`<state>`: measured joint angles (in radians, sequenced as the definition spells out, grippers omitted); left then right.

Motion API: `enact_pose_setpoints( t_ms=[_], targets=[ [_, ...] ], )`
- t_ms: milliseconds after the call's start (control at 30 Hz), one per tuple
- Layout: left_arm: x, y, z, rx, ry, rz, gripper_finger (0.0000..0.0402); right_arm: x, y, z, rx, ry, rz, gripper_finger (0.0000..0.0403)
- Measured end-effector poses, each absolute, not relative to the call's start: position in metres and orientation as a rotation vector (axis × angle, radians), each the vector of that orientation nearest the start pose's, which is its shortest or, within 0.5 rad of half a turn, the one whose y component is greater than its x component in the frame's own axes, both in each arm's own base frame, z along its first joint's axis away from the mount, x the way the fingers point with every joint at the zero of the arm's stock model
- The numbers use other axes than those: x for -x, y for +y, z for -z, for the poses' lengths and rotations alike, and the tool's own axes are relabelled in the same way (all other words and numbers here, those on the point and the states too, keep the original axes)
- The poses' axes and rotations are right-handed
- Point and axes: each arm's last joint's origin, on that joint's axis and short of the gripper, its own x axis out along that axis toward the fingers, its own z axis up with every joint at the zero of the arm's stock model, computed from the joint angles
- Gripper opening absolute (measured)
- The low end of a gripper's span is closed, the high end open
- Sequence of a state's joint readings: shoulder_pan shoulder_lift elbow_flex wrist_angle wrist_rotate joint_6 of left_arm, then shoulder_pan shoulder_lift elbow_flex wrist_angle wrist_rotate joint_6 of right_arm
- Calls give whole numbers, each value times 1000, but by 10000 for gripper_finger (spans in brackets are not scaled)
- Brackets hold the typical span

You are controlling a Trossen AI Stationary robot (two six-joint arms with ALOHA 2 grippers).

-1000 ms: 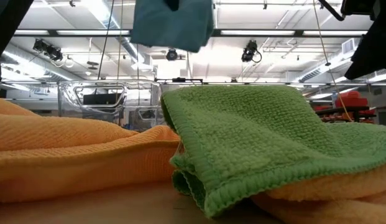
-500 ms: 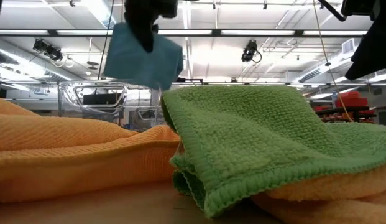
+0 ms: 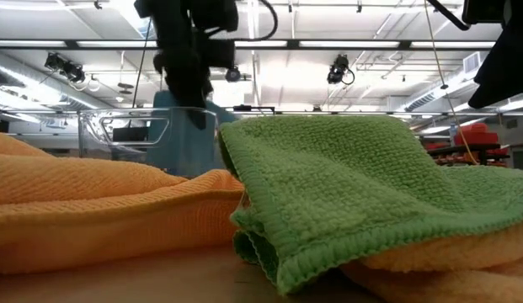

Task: Fold microfiber towels
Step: Put the left blue towel into the transparent bin

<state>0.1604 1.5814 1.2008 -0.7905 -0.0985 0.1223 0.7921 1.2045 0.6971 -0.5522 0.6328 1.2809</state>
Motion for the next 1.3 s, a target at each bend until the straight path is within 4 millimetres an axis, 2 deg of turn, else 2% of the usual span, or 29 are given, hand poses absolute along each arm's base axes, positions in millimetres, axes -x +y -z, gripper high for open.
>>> enact_pose_setpoints(
  t_ms=[167,433,700,933,1133,1300],
  targets=[
    [-302,53,-225,-128,1198,-208,50,-162,140,-204,-546,721,369,196],
    [-297,35,-202,-10,1204,-73,42,-162,140,-204,-558,720,372,196],
    [-296,27,-198,65,1202,23,52,-162,140,-204,-557,721,373,196],
    [-296,31,-197,138,1195,19,42,-162,140,-204,-560,727,369,196],
    [-289,32,-177,326,1171,-22,48,-163,141,-204,-572,719,361,196],
    [-292,22,-172,380,1111,-12,43,-163,142,-205,-581,714,356,196]
  ],
)
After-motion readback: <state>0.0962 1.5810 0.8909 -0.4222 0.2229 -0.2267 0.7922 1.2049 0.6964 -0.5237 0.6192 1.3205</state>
